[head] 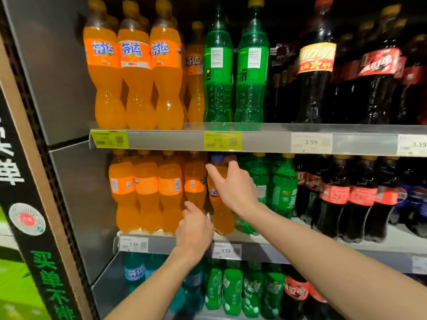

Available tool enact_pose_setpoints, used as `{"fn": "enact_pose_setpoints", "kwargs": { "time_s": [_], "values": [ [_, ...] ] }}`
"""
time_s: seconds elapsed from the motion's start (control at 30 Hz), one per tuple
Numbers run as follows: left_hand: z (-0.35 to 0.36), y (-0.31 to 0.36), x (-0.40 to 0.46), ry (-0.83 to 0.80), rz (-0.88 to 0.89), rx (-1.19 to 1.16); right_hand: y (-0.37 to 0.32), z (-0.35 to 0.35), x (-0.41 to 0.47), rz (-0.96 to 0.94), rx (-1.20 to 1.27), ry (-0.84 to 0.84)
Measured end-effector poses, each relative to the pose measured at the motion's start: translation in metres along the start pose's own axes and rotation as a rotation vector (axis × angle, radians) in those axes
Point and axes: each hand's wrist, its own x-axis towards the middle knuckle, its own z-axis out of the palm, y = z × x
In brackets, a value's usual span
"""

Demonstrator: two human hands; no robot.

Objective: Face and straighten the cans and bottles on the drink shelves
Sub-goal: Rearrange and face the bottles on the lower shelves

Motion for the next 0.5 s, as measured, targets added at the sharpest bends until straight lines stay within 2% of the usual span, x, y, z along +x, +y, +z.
{"fn": "enact_pose_setpoints", "kwargs": {
  "time_s": [0.1, 0.2, 0.37, 0.5],
  "values": [
    [0.001, -0.004, 0.002, 0.019, 0.026, -0.022, 0.001, 0.003, 0.003, 0.062, 0.036, -0.068],
    [0.0, -0.003, 0.005, -0.009, 0.016, -0.031, 0.007, 0.009, 0.001, 0.073, -0.049, -0.156],
    [0.003, -0.001, 0.012, -0.029, -0.023, -0.018, 0.027, 0.016, -0.004, 0.135, 0.034, -0.104],
    [0.006, 0.006, 0.026, -0.068, -0.104, -0.06, 0.034, 0.016, -0.003, 0.13, 0.09, -0.146]
  ]
}}
